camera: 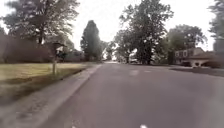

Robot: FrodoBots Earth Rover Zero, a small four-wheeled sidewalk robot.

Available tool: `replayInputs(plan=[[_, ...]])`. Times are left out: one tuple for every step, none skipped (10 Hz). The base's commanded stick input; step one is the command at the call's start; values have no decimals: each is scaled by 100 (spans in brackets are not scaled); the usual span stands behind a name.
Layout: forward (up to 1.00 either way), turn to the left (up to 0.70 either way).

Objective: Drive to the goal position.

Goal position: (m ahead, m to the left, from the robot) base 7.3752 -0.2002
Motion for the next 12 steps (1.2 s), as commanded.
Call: replayInputs(plan=[[100, 0], [100, 0], [100, 0], [100, 0], [100, 0], [100, 0], [100, 0], [100, 0], [100, 0], [100, 0], [100, 0], [100, 8]])
